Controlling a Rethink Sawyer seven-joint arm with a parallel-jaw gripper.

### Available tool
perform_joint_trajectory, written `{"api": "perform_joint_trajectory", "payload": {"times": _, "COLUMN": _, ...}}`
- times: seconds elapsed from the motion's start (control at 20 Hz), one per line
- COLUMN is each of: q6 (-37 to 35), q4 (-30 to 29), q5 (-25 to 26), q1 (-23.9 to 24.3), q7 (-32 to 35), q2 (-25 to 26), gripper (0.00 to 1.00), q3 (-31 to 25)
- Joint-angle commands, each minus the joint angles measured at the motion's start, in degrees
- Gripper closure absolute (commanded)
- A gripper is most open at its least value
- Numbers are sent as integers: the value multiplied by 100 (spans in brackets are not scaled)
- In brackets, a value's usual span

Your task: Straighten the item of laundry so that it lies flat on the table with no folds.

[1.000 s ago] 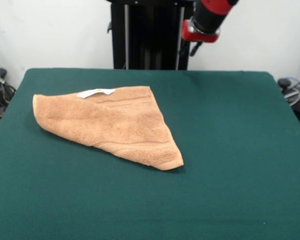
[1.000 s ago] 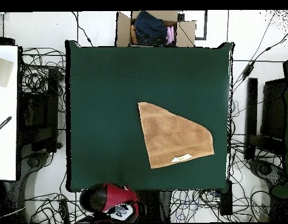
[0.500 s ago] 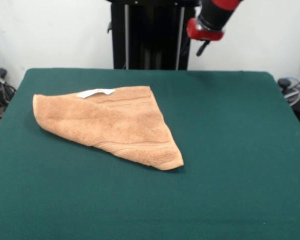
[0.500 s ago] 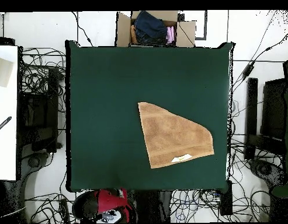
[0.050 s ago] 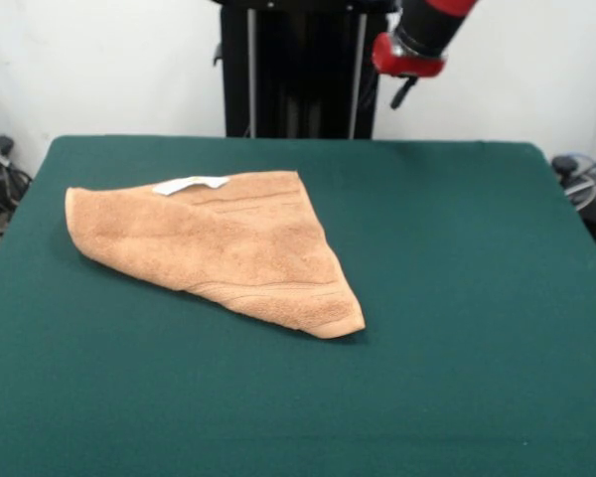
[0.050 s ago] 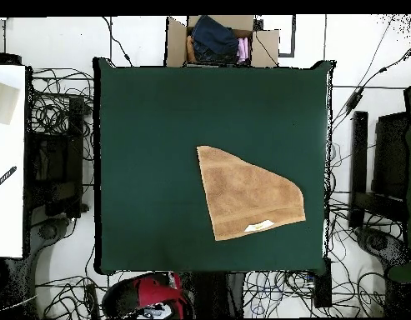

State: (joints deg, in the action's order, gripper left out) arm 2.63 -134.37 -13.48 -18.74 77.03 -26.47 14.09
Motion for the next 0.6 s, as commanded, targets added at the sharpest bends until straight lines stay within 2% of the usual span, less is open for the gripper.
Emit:
{"api": "perform_joint_trajectory", "payload": {"times": 0.05, "q6": 194, "q4": 410, "q5": 49, "q1": 710, "q7": 1319, "q2": 226, "gripper": 0, "q3": -770}}
{"api": "perform_joint_trajectory", "payload": {"times": 0.25, "q6": -60, "q4": 469, "q5": 41, "q1": 893, "q7": 1232, "q2": 228, "gripper": 0, "q3": -832}}
{"api": "perform_joint_trajectory", "payload": {"times": 0.6, "q6": -49, "q4": 214, "q5": 101, "q1": 1141, "q7": 1311, "q2": 129, "gripper": 0, "q3": -1008}}
